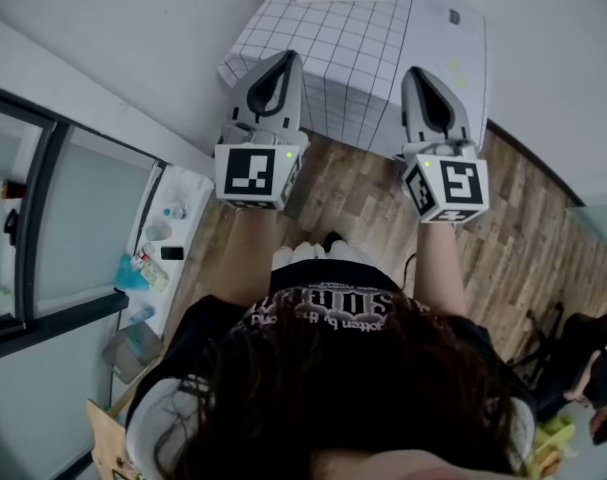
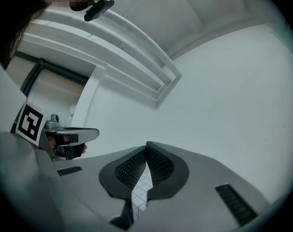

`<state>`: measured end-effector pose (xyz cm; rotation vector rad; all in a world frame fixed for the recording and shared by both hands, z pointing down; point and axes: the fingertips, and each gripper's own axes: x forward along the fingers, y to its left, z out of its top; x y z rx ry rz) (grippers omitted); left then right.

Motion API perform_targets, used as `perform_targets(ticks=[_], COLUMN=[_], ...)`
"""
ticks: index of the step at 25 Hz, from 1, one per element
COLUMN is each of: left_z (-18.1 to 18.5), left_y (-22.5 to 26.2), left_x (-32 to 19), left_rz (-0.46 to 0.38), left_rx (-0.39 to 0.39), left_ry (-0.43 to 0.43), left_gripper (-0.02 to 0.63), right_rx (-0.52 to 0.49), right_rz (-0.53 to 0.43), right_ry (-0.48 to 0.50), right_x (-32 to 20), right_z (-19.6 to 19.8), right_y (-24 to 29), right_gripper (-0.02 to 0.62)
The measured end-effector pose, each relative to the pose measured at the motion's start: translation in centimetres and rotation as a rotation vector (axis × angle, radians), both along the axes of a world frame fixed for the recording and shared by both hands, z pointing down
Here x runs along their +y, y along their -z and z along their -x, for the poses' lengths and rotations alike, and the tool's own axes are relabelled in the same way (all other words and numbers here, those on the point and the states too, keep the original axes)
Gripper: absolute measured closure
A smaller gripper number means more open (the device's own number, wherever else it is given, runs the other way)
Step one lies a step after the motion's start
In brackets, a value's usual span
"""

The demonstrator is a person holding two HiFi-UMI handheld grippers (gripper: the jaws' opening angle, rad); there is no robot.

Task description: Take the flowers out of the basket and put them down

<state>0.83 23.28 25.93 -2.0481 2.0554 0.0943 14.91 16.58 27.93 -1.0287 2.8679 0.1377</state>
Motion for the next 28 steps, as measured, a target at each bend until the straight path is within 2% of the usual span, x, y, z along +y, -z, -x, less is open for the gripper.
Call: perform_targets(ticks=[6, 11, 15, 28], left_z=[-0.4, -0.4, 0.0, 3.0], left_y=[0.8, 1.0, 0.8, -0.1], left_x=[-2.4, -3.6, -4.2, -8.0], left_rz=[-0.019, -0.028, -0.024, -0.010], left_rx=[0.018, 0.047, 0.038, 0.054], left_ry=[-0.013, -0.005, 0.014, 0.026], left_gripper=[0.603, 0.603, 0.603, 0.604], right_rx=[-0.014, -0.008, -0.019, 0.005], right_rz=[0.009, 0.059, 0.079, 0.064], right_ry=[0.038, 0.037, 0.049, 0.054], right_x=[-2.3, -4.9, -5.9, -9.6], right_z=[-0.3, -1.2, -1.5, 1.6], right_y=[-0.1, -1.3, -1.8, -2.1], right_gripper=[0.572, 0.572, 0.572, 0.572])
